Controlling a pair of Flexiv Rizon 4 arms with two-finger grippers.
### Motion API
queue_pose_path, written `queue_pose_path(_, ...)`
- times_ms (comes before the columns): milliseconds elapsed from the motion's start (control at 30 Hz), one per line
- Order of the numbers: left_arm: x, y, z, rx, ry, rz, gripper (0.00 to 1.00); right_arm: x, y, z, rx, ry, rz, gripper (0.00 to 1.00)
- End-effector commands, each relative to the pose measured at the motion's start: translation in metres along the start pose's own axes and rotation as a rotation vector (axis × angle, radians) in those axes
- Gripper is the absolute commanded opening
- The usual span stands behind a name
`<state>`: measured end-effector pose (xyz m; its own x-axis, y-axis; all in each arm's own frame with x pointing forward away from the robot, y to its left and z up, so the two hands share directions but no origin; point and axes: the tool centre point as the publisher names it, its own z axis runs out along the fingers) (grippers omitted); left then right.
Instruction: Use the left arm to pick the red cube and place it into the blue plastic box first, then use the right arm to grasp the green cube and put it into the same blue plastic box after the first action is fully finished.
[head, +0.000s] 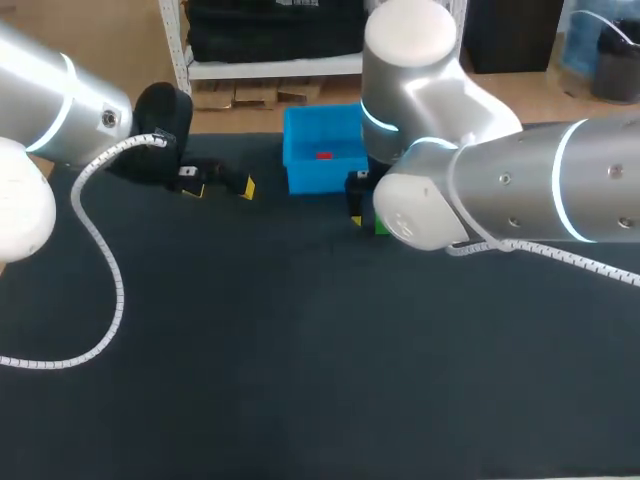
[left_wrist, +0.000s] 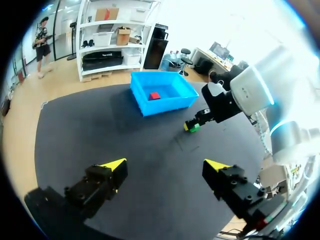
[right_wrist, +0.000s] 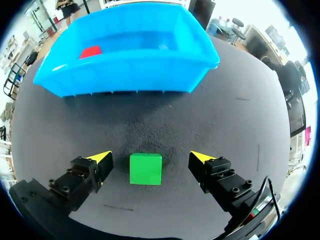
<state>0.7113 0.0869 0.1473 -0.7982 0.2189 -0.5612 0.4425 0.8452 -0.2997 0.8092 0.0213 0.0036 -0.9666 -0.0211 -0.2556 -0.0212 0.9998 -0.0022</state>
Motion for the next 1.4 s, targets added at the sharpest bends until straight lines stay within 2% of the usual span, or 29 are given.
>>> queue_pose_path(33, 0.000, 0.002, 0.000, 0.010, -0.004, 0.003, 1.00, -0.002, 0.000, 0.004, -0.001, 0.001, -0.001, 0.85)
queue_pose_path(67, 0.000, 0.002, 0.000, 0.010, -0.004, 0.003, 1.00, -0.002, -0.001, 0.006, -0.003, 0.004, 0.002, 0.39)
queue_pose_path(100, 0.000, 0.002, 0.000, 0.010, -0.004, 0.003, 1.00, -0.002, -0.001, 0.006, -0.004, 0.006, 0.003, 0.07)
queue_pose_path(133, 0.000, 0.002, 0.000, 0.010, -0.004, 0.003, 1.00, -0.002, -0.001, 0.006, -0.005, 0.008, 0.004, 0.00)
queue_pose_path(533, 0.000, 0.002, 0.000, 0.010, -0.004, 0.003, 1.00, 0.001, -0.004, -0.001, -0.016, -0.004, 0.005, 0.00)
queue_pose_path(700, 0.000, 0.002, 0.000, 0.010, -0.004, 0.003, 1.00, 0.004, -0.006, -0.014, -0.033, -0.031, 0.018, 0.00)
queue_pose_path(867, 0.000, 0.002, 0.000, 0.010, -0.004, 0.003, 1.00, 0.003, -0.005, -0.046, -0.064, -0.102, 0.019, 0.00)
queue_pose_path(1200, 0.000, 0.002, 0.000, 0.010, -0.004, 0.003, 1.00, 0.002, -0.006, -0.130, -0.082, -0.289, -0.007, 0.00)
queue_pose_path(1400, 0.000, 0.002, 0.000, 0.010, -0.004, 0.003, 1.00, 0.006, -0.007, -0.160, -0.109, -0.363, -0.012, 0.00)
